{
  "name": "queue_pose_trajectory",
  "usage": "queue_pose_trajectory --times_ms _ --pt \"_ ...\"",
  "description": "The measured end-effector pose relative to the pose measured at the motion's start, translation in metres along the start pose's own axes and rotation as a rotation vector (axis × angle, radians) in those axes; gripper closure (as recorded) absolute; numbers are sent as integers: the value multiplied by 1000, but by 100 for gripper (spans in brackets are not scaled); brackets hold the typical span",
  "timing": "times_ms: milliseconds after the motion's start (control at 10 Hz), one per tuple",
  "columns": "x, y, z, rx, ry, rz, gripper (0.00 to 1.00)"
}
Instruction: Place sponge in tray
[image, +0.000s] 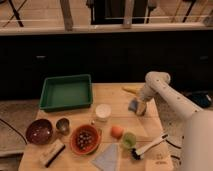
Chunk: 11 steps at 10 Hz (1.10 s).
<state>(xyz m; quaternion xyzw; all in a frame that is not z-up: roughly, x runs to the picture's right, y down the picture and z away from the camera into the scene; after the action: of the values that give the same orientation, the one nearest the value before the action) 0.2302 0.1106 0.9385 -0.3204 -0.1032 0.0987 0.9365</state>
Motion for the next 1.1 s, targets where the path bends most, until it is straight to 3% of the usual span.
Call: queue_pose_trajectory --times_ms 1100 --pt "3 -3 2 -2 -4 18 20"
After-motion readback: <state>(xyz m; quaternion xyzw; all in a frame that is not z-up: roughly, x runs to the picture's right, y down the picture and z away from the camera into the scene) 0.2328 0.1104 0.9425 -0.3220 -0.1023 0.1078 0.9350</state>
